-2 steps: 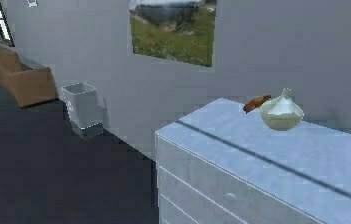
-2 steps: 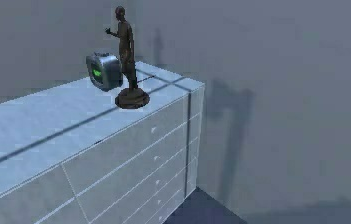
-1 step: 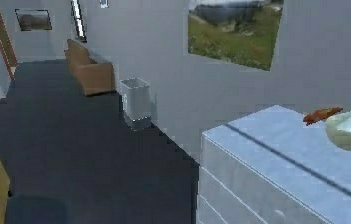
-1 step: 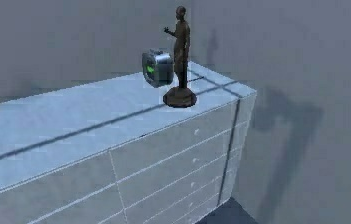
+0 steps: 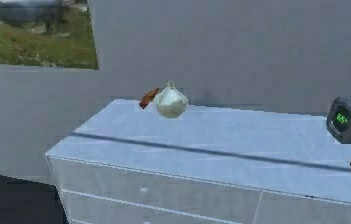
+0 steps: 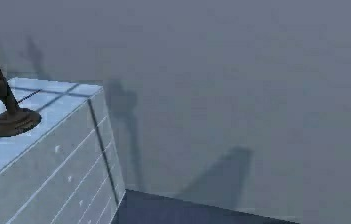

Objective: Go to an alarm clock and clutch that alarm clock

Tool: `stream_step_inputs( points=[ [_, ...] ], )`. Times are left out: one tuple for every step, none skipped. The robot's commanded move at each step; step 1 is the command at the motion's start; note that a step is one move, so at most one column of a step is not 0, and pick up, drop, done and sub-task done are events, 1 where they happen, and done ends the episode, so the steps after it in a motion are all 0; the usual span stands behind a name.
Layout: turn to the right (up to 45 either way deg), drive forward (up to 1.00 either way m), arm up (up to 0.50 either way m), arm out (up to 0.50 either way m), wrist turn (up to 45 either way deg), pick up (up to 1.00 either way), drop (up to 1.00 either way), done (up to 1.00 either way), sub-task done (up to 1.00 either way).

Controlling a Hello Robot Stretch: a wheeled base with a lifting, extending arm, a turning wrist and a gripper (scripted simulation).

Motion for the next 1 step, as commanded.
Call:
stream_step_inputs(
  points=[
    [45.0,0.00,0.00,0.00,0.0,0.00,0.00,0.00,0.00]
  ],
)
